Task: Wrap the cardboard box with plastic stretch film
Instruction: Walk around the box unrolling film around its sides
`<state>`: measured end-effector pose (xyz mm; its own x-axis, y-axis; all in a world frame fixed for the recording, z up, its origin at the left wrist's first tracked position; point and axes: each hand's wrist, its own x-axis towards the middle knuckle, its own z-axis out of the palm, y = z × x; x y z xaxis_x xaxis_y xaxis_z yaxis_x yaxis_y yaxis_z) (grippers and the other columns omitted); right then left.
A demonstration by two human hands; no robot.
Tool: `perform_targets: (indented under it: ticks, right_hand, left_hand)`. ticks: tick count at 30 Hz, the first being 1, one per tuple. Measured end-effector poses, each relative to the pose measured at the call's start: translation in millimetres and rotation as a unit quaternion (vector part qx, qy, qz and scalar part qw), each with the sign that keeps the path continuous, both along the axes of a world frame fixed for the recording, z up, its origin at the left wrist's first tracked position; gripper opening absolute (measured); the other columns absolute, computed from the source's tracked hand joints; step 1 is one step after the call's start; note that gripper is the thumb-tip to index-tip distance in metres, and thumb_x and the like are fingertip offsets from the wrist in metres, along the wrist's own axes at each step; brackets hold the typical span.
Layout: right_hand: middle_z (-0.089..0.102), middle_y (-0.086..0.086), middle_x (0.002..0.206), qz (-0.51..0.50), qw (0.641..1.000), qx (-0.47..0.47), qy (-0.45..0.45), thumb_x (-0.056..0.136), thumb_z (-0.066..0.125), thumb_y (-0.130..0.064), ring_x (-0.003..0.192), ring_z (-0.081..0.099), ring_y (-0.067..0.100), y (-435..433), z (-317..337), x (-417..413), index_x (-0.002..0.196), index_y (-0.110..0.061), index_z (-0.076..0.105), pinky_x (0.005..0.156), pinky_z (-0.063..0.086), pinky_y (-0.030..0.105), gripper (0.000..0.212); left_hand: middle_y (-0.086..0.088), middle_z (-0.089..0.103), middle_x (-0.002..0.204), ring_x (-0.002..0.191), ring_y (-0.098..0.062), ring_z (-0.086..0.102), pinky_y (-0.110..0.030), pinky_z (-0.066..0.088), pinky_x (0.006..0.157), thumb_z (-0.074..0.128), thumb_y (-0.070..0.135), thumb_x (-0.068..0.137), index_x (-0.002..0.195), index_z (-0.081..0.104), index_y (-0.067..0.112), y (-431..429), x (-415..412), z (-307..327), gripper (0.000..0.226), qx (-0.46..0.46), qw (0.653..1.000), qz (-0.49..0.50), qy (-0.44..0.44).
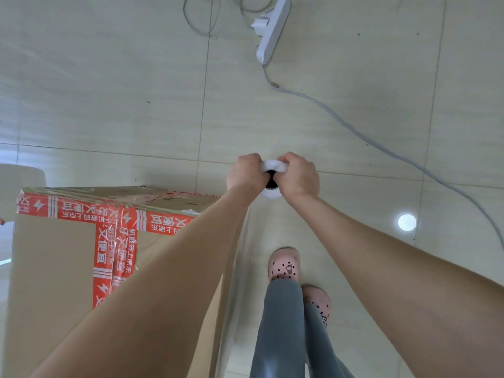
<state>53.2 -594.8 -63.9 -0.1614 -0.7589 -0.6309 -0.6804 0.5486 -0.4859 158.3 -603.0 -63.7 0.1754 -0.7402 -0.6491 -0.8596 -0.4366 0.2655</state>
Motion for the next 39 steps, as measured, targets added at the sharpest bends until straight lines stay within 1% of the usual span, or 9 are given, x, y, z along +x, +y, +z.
perform_targets:
  ticks: [6, 11, 14, 18, 22, 28, 32, 36, 39]
  right_hand:
    - [0.061, 0.006, 0.113, -0.041, 0.995, 0.082, -0.05, 0.082, 0.062, -0.026, 0.088, 0.055, 0.022, -17, -1, 26, 0.124, -0.017, 0.049, 0.069, 0.041, 0.028, 0.045]
    - [0.063, 0.011, 0.11, -0.081, 0.985, 0.113, -0.103, 0.084, 0.057, -0.015, 0.095, 0.062, 0.03, -24, -2, 41, 0.112, -0.015, 0.057, 0.081, 0.054, 0.042, 0.028]
    - [0.066, 0.008, 0.095, -0.013, 0.992, 0.096, -0.077, 0.08, 0.052, -0.01, 0.082, 0.06, 0.028, -31, -3, 42, 0.097, -0.017, 0.062, 0.067, 0.051, 0.035, 0.021]
    - [0.062, 0.003, 0.078, 0.08, 0.993, 0.084, -0.034, 0.076, 0.057, -0.011, 0.075, 0.058, 0.026, -58, 3, 44, 0.091, -0.016, 0.065, 0.055, 0.04, 0.026, 0.017]
    - [0.067, 0.006, 0.091, 0.155, 0.986, 0.058, 0.014, 0.075, 0.059, -0.013, 0.086, 0.063, 0.031, -86, 9, 56, 0.094, -0.019, 0.067, 0.069, 0.05, 0.032, 0.022]
    - [0.066, 0.005, 0.102, 0.2, 0.98, 0.018, 0.008, 0.08, 0.056, -0.016, 0.095, 0.06, 0.03, -114, 2, 89, 0.104, -0.024, 0.061, 0.069, 0.04, 0.028, 0.026]
    - [0.061, 0.009, 0.116, 0.143, 0.979, 0.137, -0.049, 0.081, 0.058, -0.025, 0.104, 0.061, 0.029, -119, -6, 110, 0.121, -0.017, 0.052, 0.078, 0.047, 0.029, 0.041]
    - [0.059, 0.013, 0.116, 0.103, 0.971, 0.196, -0.093, 0.083, 0.054, -0.017, 0.099, 0.062, 0.033, -121, -3, 123, 0.122, -0.012, 0.049, 0.086, 0.053, 0.044, 0.039]
    - [0.061, 0.011, 0.11, 0.085, 0.969, 0.209, -0.105, 0.083, 0.056, -0.014, 0.093, 0.06, 0.029, -121, -3, 130, 0.116, -0.012, 0.052, 0.082, 0.055, 0.044, 0.034]
  left_hand:
    - [-0.002, 0.056, 0.083, 0.075, -0.024, 0.053, -0.027, 0.036, 0.056, 0.057, 0.03, 0.082, 0.089, 0.052, 0.015, -11, 33, 5, 0.018, 0.052, 0.989, 0.137, -0.024]
    - [-0.008, 0.061, 0.098, 0.09, -0.028, 0.06, -0.031, 0.042, 0.062, 0.058, 0.023, 0.083, 0.103, 0.054, 0.011, -27, 42, 11, 0.024, 0.094, 0.995, 0.024, -0.033]
    - [-0.006, 0.061, 0.111, 0.101, -0.028, 0.059, -0.031, 0.04, 0.067, 0.052, 0.017, 0.082, 0.121, 0.052, 0.02, -40, 33, 16, 0.039, 0.078, 0.992, -0.094, -0.038]
    - [-0.004, 0.063, 0.09, 0.082, -0.027, 0.061, -0.026, 0.044, 0.063, 0.052, 0.022, 0.074, 0.092, 0.063, 0.019, -63, 36, 15, 0.021, 0.075, 0.99, -0.105, -0.064]
    - [-0.003, 0.058, 0.077, 0.072, -0.026, 0.058, -0.026, 0.04, 0.055, 0.051, 0.018, 0.076, 0.083, 0.059, 0.014, -67, 52, 9, 0.011, 0.055, 0.997, -0.007, -0.056]
    - [-0.003, 0.051, 0.077, 0.069, -0.025, 0.047, -0.027, 0.032, 0.052, 0.056, 0.023, 0.079, 0.083, 0.045, 0.013, -64, 77, 1, 0.016, -0.006, 0.969, 0.245, -0.039]
    - [-0.007, 0.058, 0.08, 0.07, -0.025, 0.052, -0.027, 0.038, 0.058, 0.058, 0.03, 0.08, 0.086, 0.051, 0.008, -64, 99, 1, 0.024, 0.045, 0.933, 0.355, -0.034]
    - [-0.015, 0.064, 0.098, 0.081, -0.03, 0.058, -0.03, 0.043, 0.062, 0.057, 0.026, 0.084, 0.106, 0.055, 0.003, -71, 115, 7, 0.032, 0.083, 0.951, 0.297, -0.002]
    - [-0.011, 0.06, 0.119, 0.105, -0.032, 0.058, -0.034, 0.045, 0.073, 0.057, 0.016, 0.084, 0.134, 0.043, 0.019, -78, 116, 8, 0.052, 0.052, 0.982, 0.182, -0.02]
